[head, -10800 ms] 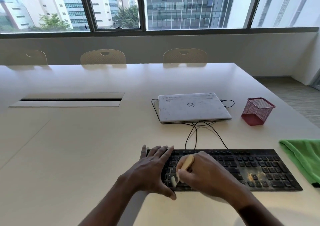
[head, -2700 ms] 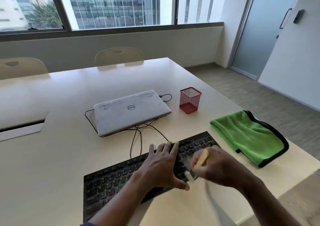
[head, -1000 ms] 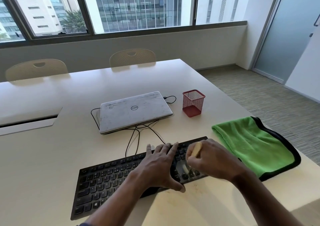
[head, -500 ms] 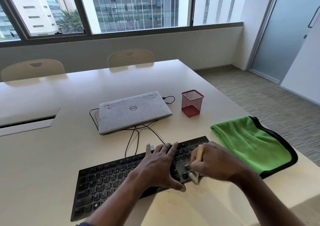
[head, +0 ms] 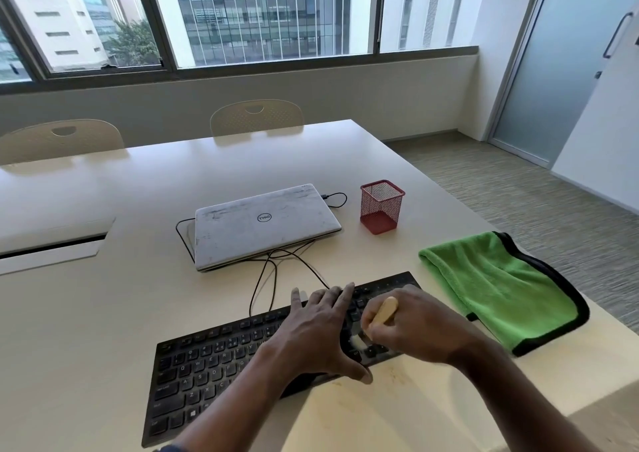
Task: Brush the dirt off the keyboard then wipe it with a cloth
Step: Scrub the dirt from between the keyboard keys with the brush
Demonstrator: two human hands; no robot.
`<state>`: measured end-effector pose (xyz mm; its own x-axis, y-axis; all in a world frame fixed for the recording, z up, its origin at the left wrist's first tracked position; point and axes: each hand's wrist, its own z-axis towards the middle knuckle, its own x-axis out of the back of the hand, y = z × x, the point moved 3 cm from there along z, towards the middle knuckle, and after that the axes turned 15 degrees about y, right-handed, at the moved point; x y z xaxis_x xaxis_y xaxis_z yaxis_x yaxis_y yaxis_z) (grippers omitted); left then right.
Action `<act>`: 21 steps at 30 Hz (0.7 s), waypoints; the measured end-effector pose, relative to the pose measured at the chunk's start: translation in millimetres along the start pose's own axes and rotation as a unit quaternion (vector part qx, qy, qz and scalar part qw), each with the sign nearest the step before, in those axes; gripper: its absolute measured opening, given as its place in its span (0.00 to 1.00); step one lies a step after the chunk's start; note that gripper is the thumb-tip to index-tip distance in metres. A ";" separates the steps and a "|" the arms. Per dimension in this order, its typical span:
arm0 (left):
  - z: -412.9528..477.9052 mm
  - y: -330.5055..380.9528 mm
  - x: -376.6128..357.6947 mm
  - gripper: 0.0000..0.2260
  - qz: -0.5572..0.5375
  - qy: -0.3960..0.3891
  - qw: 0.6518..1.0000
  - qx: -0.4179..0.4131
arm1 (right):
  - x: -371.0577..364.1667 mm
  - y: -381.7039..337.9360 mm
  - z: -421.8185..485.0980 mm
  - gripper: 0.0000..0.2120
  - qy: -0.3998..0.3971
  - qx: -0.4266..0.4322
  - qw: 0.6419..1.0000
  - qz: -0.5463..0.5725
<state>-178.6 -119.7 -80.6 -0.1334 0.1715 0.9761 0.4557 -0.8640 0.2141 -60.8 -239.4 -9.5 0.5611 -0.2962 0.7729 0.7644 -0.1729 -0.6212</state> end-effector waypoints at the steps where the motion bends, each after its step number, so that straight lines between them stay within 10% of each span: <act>1: 0.0 0.1 0.0 0.64 -0.001 0.001 1.000 0.000 | 0.4 3.2 -0.5 0.05 0.000 -0.002 1.000 -0.022; 21: 0.3 -1.0 0.5 0.65 -0.006 0.001 1.000 -0.001 | 24.8 15.4 -3.6 0.08 -0.005 -0.042 0.998 -0.042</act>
<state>-178.9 -118.6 -80.3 -0.1409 0.1809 0.9734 0.4522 -0.8629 0.2258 -36.2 -252.8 -0.4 0.5001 -0.2687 0.8232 0.7793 -0.2749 -0.5632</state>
